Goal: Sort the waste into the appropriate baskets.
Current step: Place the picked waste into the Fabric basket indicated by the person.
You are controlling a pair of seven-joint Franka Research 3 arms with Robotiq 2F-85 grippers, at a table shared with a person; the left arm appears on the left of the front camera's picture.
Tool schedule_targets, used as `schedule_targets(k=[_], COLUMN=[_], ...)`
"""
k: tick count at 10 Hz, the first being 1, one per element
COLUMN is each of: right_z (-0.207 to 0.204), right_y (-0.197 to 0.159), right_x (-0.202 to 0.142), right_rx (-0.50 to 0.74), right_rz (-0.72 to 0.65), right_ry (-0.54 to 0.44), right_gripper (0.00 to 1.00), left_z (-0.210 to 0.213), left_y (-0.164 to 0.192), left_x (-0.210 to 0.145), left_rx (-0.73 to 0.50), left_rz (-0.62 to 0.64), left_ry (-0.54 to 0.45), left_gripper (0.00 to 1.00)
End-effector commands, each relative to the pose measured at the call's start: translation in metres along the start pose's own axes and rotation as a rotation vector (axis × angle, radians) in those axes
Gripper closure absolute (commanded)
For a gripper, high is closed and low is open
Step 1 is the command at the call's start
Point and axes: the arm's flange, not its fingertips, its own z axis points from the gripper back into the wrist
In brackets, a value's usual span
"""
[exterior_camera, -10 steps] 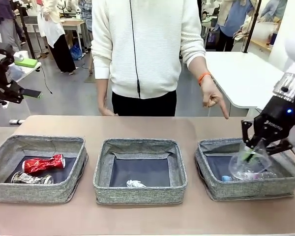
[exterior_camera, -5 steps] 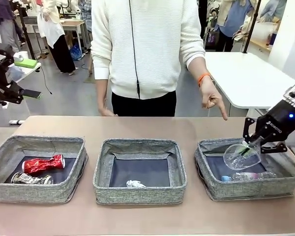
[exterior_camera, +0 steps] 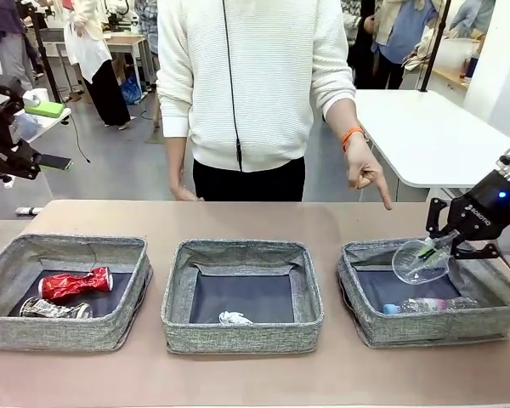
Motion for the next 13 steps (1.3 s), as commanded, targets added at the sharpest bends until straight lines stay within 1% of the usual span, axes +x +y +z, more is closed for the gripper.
schedule_targets(k=[1,2,3,5,6,7,8,10,11,12,13], right_z=[-0.023,-0.025,-0.025,-0.023,-0.022,-0.022,-0.022,-0.021,-0.016,-0.006,0.017], right_y=[-0.024,-0.022,-0.022,-0.022,-0.022,-0.022,-0.022,-0.02,-0.013,0.0,0.02], right_x=[-0.017,-0.018,-0.019,-0.02,-0.02,-0.02,-0.021,-0.024,-0.029,-0.039,-0.058], right_rx=[-0.036,-0.047,-0.059,-0.05,-0.045,-0.041,-0.04,-0.013,0.024,0.071,0.26], right_rz=[-0.037,-0.032,-0.047,-0.054,-0.068,-0.08,-0.074,-0.034,0.029,0.136,0.4], right_ry=[-0.026,-0.045,-0.062,-0.075,-0.08,-0.085,-0.082,-0.062,-0.017,0.057,0.255], right_gripper=[0.51,0.35,0.0,0.0,0.12,0.02,0.0,0.0,0.0,0.0,0.0], left_z=[0.0,0.0,0.0,0.0,0.0,0.0,0.0,0.0,0.0,0.0,0.0], left_y=[-0.002,-0.002,-0.002,-0.002,-0.002,-0.002,-0.002,-0.002,-0.002,-0.002,-0.002], left_x=[0.0,0.0,0.0,0.0,0.0,0.0,0.0,0.0,0.0,0.0,0.0], left_rx=[-0.023,-0.023,-0.023,-0.023,-0.023,-0.023,-0.023,-0.023,-0.023,-0.023,-0.023], left_rz=[-0.02,-0.02,-0.02,-0.02,-0.02,-0.02,-0.02,-0.02,-0.02,-0.02,-0.02], left_ry=[-0.006,-0.006,-0.006,-0.006,-0.006,-0.006,-0.006,-0.006,-0.006,-0.006,-0.006], left_gripper=[0.0,0.0,0.0,0.0,0.0,0.0,0.0,0.0,0.0,0.0,0.0])
